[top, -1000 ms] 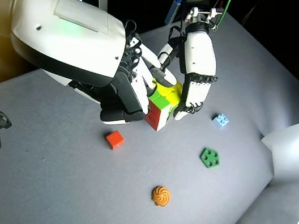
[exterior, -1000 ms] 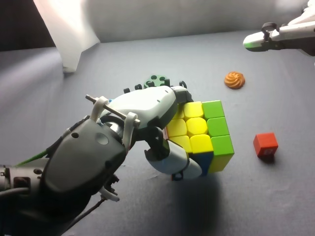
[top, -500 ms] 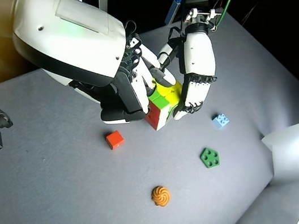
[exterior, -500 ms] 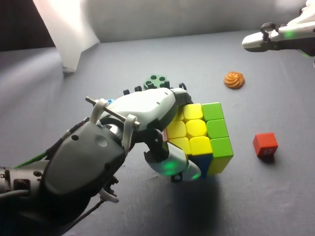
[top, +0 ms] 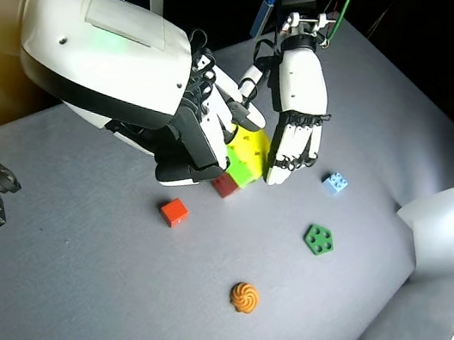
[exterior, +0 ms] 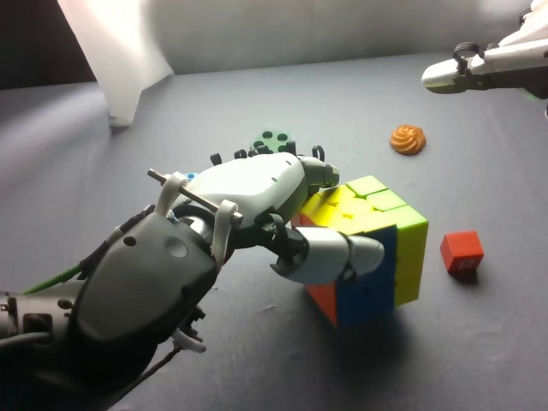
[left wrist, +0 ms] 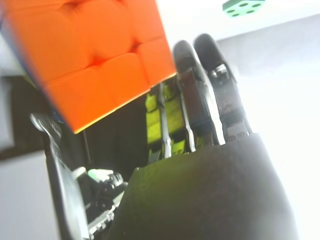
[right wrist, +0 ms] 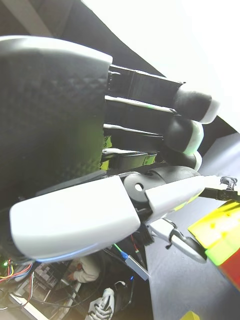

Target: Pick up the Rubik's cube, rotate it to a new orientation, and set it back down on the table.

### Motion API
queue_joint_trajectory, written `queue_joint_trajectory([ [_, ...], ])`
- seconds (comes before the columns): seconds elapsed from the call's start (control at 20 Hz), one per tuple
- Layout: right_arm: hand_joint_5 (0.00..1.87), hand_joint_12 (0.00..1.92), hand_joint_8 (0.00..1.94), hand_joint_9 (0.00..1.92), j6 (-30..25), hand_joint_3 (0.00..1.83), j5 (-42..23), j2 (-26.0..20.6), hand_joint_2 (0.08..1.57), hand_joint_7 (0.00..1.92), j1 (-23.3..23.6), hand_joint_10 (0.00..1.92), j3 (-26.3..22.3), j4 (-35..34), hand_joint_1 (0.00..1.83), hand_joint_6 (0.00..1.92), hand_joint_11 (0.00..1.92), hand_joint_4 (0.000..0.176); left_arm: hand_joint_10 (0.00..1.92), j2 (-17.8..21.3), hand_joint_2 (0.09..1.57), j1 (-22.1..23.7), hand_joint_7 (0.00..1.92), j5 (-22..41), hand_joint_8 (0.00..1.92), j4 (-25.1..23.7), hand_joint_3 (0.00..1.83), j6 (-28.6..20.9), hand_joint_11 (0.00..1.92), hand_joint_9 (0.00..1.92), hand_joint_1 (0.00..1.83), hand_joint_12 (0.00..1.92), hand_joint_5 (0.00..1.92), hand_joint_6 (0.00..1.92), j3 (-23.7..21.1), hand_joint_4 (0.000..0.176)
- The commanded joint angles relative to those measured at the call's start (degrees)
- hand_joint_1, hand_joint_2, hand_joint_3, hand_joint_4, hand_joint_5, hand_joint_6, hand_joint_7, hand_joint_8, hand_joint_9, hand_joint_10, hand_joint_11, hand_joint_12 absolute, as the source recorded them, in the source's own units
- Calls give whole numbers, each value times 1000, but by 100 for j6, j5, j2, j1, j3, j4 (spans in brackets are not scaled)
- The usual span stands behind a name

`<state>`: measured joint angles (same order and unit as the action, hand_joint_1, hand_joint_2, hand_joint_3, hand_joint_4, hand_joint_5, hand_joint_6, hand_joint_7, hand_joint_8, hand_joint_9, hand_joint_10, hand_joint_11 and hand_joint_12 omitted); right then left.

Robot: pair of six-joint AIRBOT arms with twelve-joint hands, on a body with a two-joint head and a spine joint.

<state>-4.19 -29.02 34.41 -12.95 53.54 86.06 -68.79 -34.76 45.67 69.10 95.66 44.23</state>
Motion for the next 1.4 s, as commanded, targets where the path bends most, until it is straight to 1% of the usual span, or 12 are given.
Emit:
queue_joint_trajectory([
  [0.0,285,1921,1623,843,59,2,-89,-2,1301,643,37,1921,-24,-281,1286,4,814,0,0,-23,1152,39,428,268,0,-387,0,-64,101,412,396,780,351,0,-2,0],
  [0.05,230,1921,1607,852,70,0,-89,-2,1297,652,37,1921,-24,-281,1289,0,817,0,0,-23,1138,40,366,268,0,-387,0,-64,4,326,343,793,327,0,-7,0],
  [0.1,230,1921,1607,852,75,0,-89,-2,1297,652,37,1921,-24,-281,1289,0,817,0,0,-23,1138,41,366,268,0,-387,0,-64,4,326,343,793,327,0,-10,0],
  [0.15,264,1921,1575,858,81,0,-89,-2,1284,674,37,1921,-24,-281,1297,12,839,0,0,-23,1116,47,234,268,3,-386,0,-64,0,206,252,560,217,0,-14,0],
  [0.2,264,1921,1596,832,83,0,-88,-2,1292,659,37,1921,-24,-281,1292,7,804,0,1,-23,1072,51,194,268,2,-386,0,-64,0,162,206,464,180,1,-16,0],
  [0.3,231,1921,1631,856,94,4,-88,-4,1304,638,37,1921,-23,-281,1285,1,840,0,3,-21,991,70,91,268,6,-386,0,-65,0,55,122,222,74,2,-17,0],
  [0.4,240,1921,1624,832,101,3,-88,-5,1302,643,37,1921,-23,-281,1285,2,810,0,0,-20,951,82,42,268,2,-386,0,-65,0,1,115,60,37,2,-23,0],
  [0.45,237,1921,1625,849,104,2,-88,-5,1301,643,37,1921,-23,-281,1286,1,837,0,0,-19,932,90,20,268,0,-386,0,-65,0,0,61,11,30,0,-30,0],
  [0.7,238,1921,1621,831,111,2,-222,-6,1302,643,18,1921,-29,-277,1285,1,818,0,0,22,857,194,0,268,0,-484,0,-64,0,0,83,0,0,0,-72,0],
  [0.9,241,1921,1607,819,111,0,-285,-4,1297,652,-103,1921,-172,-153,1287,3,792,0,0,202,894,358,0,211,0,-552,0,-62,0,0,32,0,0,0,-170,0],
  [1.15,243,1921,1596,859,110,0,-294,19,1292,661,-249,1921,-290,-74,1289,6,844,0,0,616,911,575,0,-121,0,-382,0,104,0,0,30,0,0,0,-364,0],
  [1.35,257,1921,1579,879,68,0,-379,-23,1286,674,-121,1921,-288,-82,1293,4,874,0,0,1125,923,892,0,-402,0,-66,5,560,0,0,19,0,0,0,-561,0],
])
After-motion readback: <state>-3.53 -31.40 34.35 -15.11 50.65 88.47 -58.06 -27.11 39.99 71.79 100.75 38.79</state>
